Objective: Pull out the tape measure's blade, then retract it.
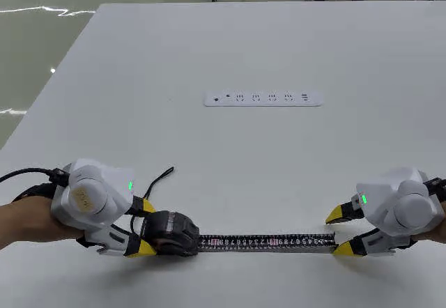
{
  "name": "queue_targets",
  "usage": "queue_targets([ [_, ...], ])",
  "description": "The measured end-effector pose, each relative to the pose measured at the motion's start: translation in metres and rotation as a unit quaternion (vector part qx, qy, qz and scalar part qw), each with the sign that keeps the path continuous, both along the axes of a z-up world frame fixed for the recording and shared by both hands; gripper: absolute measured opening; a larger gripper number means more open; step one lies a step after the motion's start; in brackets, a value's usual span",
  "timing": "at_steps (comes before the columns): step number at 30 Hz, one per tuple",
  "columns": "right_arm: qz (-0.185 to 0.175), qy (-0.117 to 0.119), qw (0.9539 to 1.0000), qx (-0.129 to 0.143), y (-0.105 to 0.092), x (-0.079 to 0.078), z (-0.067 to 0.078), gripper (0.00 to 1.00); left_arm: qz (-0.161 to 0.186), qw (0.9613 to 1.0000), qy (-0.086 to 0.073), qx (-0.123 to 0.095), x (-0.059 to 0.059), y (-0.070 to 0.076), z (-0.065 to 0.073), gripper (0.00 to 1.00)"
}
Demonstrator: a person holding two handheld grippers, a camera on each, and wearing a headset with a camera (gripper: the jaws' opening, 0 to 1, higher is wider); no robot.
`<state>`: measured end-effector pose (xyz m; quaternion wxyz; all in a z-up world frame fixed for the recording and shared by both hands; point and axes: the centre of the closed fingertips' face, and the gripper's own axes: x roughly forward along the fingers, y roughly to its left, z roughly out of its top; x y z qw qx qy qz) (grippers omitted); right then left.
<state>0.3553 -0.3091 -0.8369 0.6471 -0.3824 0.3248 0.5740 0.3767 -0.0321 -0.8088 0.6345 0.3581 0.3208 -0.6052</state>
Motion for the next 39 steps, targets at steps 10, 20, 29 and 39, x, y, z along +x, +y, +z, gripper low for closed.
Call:
queue_targets([
  [10,-0.021,-0.001,0.9998,0.000,-0.005,-0.007,0.006,0.37,0.012,0.9999,-0.001,0.000,-0.008,0.009,0.003,0.36],
  [20,-0.068,0.002,0.9975,0.017,-0.008,-0.018,0.013,0.44,0.054,0.9983,0.003,-0.022,-0.018,0.014,0.012,0.42],
  [29,-0.141,0.007,0.9887,0.052,-0.008,-0.029,0.023,0.53,0.112,0.9919,0.012,-0.058,-0.035,0.019,0.019,0.49],
  [39,-0.226,0.008,0.9697,0.094,-0.009,-0.037,0.038,0.63,0.197,0.9741,0.021,-0.109,-0.042,0.022,0.027,0.60],
])
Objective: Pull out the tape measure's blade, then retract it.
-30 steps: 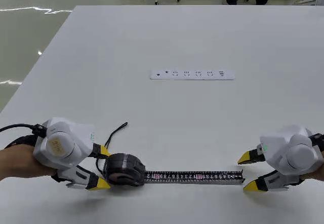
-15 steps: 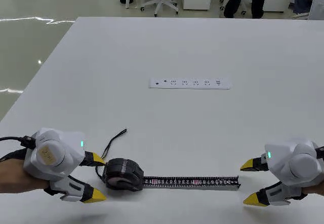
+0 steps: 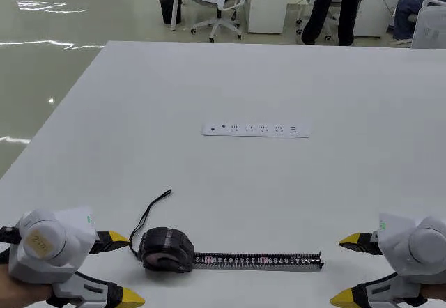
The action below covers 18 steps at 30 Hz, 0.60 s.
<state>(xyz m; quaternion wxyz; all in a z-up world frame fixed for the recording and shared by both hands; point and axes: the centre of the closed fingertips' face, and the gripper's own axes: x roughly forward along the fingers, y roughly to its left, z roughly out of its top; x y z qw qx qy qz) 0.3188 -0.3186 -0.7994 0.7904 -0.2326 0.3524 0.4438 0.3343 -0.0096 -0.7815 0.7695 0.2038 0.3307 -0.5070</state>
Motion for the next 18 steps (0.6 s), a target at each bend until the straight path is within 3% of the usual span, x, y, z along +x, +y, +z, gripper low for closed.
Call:
queue_targets([
  [3,-0.025,-0.005,0.9995,0.018,0.004,-0.002,0.007,0.64,0.018,0.9997,0.001,-0.015,-0.003,-0.001,0.006,0.62],
  [12,-0.059,-0.009,0.9975,0.039,0.015,-0.011,0.018,0.71,0.064,0.9970,0.005,-0.045,-0.011,-0.002,0.019,0.71],
  [18,-0.076,-0.013,0.9957,0.050,0.020,-0.018,0.024,0.77,0.077,0.9957,-0.011,-0.050,-0.016,-0.005,0.028,0.76],
])
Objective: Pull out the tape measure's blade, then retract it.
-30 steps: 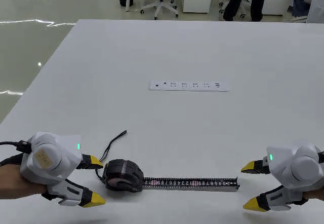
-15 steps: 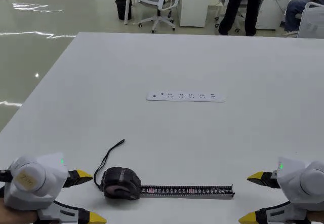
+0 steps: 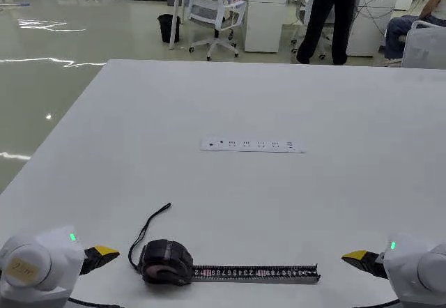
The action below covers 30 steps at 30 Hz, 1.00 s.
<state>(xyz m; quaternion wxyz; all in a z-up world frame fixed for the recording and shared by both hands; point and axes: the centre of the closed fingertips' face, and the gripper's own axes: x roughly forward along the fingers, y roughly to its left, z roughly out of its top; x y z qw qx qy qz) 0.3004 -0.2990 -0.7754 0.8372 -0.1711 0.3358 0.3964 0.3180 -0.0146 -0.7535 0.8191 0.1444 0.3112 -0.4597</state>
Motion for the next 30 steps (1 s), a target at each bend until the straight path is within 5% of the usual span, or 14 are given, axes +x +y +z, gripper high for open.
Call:
queue_targets([
  [30,-0.059,-0.017,0.9978,0.026,0.006,-0.016,0.020,0.92,0.058,0.9982,-0.016,-0.010,-0.014,0.000,0.016,0.99],
])
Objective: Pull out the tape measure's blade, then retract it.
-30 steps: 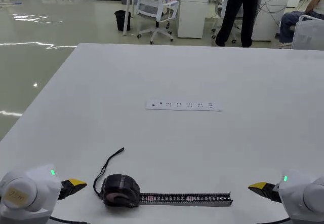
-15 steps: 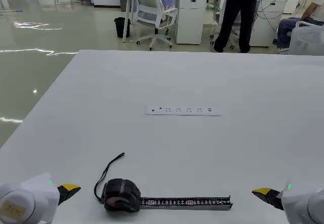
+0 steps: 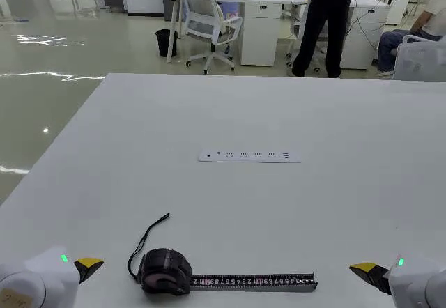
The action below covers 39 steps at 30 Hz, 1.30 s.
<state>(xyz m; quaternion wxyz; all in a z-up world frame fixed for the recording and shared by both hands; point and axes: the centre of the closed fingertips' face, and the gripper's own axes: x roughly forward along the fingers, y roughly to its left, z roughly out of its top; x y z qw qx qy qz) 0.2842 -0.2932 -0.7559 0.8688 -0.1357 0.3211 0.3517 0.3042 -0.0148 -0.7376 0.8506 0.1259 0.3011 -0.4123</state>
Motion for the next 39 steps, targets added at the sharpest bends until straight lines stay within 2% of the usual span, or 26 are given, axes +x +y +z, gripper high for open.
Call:
queue_targets([
  [22,-0.013,-0.002,0.9999,0.001,-0.001,-0.002,0.002,0.93,0.022,0.9997,-0.006,-0.005,-0.002,-0.002,0.002,0.99],
  [29,-0.021,-0.009,0.9997,-0.001,-0.004,-0.003,0.003,0.92,0.054,0.9985,-0.012,-0.001,-0.001,-0.002,0.002,0.99],
  [33,-0.023,-0.013,0.9997,-0.002,-0.004,-0.002,0.003,0.90,0.066,0.9976,-0.019,0.000,-0.002,-0.009,0.002,0.99],
  [36,-0.021,-0.013,0.9997,-0.004,-0.004,-0.002,0.001,0.90,0.076,0.9970,-0.013,-0.004,-0.002,-0.014,-0.001,0.99],
  [39,-0.021,-0.012,0.9997,-0.003,-0.004,-0.003,0.000,0.90,0.086,0.9962,-0.016,-0.006,-0.001,-0.018,-0.002,0.99],
])
